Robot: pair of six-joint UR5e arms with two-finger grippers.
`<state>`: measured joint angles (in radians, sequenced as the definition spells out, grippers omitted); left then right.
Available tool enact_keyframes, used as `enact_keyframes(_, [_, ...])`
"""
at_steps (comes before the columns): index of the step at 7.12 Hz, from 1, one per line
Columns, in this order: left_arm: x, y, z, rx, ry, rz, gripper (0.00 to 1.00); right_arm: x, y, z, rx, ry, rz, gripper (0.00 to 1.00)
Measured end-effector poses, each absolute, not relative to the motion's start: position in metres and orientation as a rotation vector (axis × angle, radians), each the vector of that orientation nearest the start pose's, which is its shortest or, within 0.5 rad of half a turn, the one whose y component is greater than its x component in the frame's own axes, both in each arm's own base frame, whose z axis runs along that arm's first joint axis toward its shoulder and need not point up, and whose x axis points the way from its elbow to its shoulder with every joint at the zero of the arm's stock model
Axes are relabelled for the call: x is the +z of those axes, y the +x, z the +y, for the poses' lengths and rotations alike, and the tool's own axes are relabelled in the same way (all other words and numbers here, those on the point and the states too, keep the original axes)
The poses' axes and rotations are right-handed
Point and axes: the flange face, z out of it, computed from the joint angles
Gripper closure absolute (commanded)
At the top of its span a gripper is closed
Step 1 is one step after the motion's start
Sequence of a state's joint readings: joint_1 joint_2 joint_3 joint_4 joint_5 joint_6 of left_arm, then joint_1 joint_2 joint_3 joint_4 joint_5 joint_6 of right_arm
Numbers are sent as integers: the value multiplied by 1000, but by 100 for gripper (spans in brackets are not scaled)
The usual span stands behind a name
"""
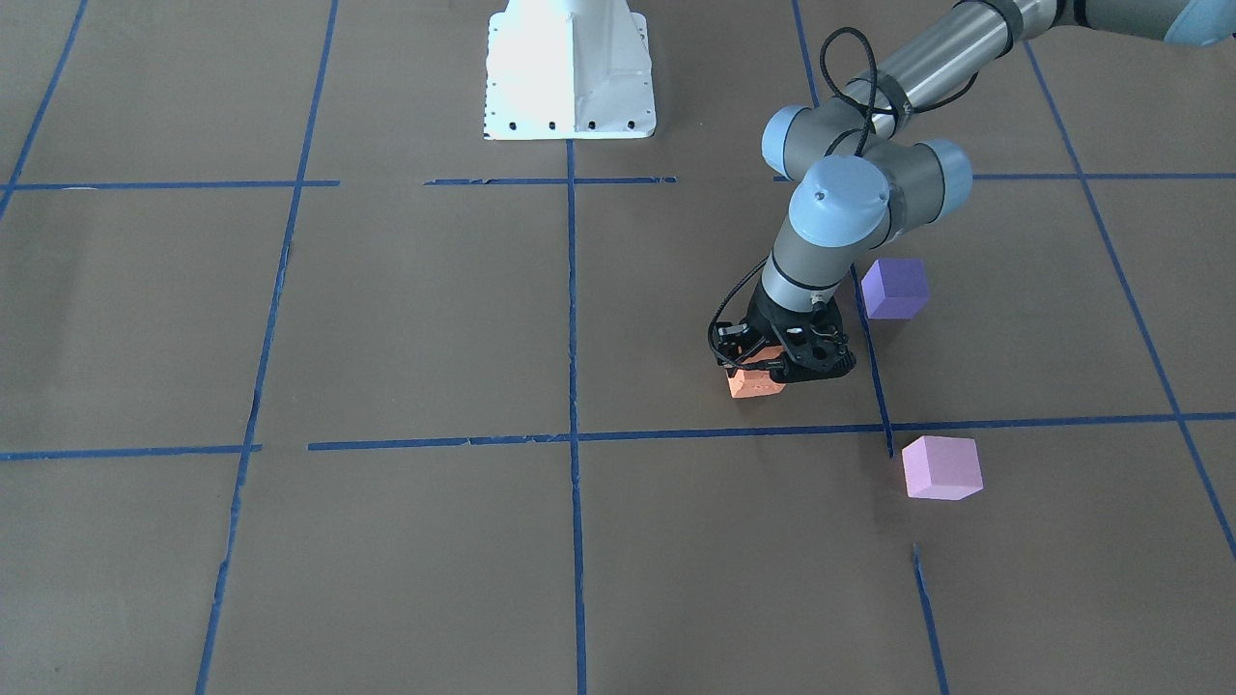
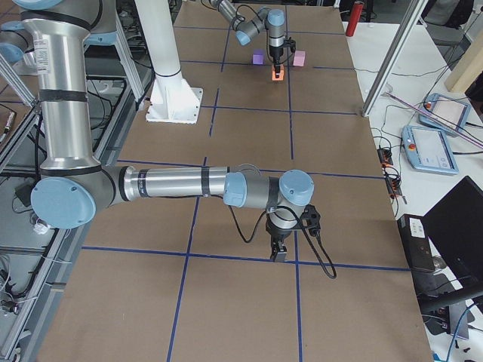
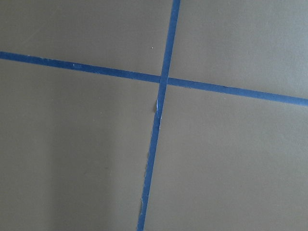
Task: Arrange blocks in a line
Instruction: 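Carry the orange cube with the left gripper between the pink and purple cubes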
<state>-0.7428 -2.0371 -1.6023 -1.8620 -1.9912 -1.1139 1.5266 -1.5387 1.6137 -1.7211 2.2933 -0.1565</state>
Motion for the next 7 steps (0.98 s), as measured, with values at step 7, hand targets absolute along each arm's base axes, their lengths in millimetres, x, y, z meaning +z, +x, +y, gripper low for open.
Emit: enact_keyframes(7, [482,320,-541,6,89,743,53,640,45,-501,-165,-31,-726,0])
